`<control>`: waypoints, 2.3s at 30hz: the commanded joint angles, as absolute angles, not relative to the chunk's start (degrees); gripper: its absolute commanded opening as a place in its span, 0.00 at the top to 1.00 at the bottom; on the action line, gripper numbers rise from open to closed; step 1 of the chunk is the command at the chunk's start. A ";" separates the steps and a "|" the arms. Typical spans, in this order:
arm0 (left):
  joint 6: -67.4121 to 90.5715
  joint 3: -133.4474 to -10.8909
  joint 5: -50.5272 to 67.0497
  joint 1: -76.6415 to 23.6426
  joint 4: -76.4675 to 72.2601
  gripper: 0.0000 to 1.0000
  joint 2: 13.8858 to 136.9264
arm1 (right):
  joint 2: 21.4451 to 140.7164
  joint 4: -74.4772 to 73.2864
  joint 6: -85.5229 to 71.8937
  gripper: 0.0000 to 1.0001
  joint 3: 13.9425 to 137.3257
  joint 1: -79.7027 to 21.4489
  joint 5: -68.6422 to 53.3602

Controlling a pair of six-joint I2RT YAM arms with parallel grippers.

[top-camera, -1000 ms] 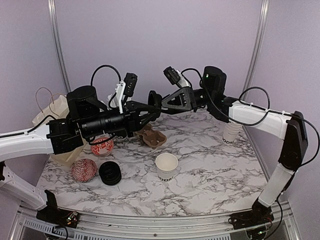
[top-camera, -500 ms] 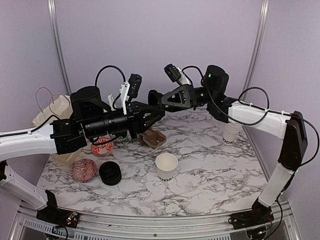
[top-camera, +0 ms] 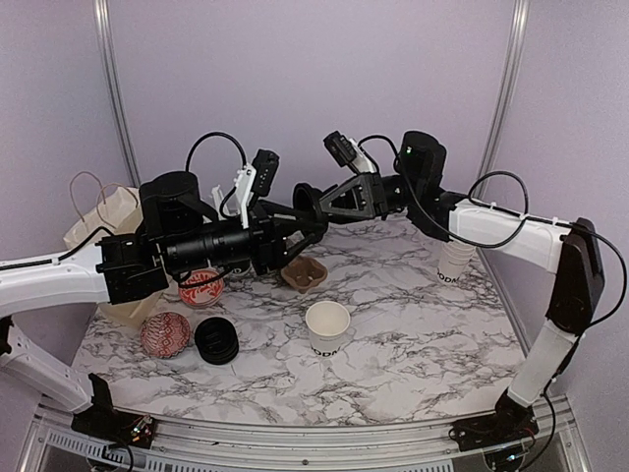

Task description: Pack the takeout coffee

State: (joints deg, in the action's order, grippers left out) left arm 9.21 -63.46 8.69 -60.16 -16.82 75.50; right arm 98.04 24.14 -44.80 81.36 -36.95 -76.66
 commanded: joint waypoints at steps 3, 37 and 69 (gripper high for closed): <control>7.60 -61.28 3.86 -60.02 -3.40 0.49 68.76 | 97.08 -6.07 -14.05 0.31 85.76 -31.23 -72.53; 18.36 -47.56 -26.18 -59.85 0.53 0.34 60.57 | 100.05 -58.60 41.04 0.37 92.87 -44.81 -23.65; 17.78 -45.29 -27.24 -59.85 0.57 0.34 59.49 | 105.93 -61.52 41.57 0.37 97.26 -48.05 -23.68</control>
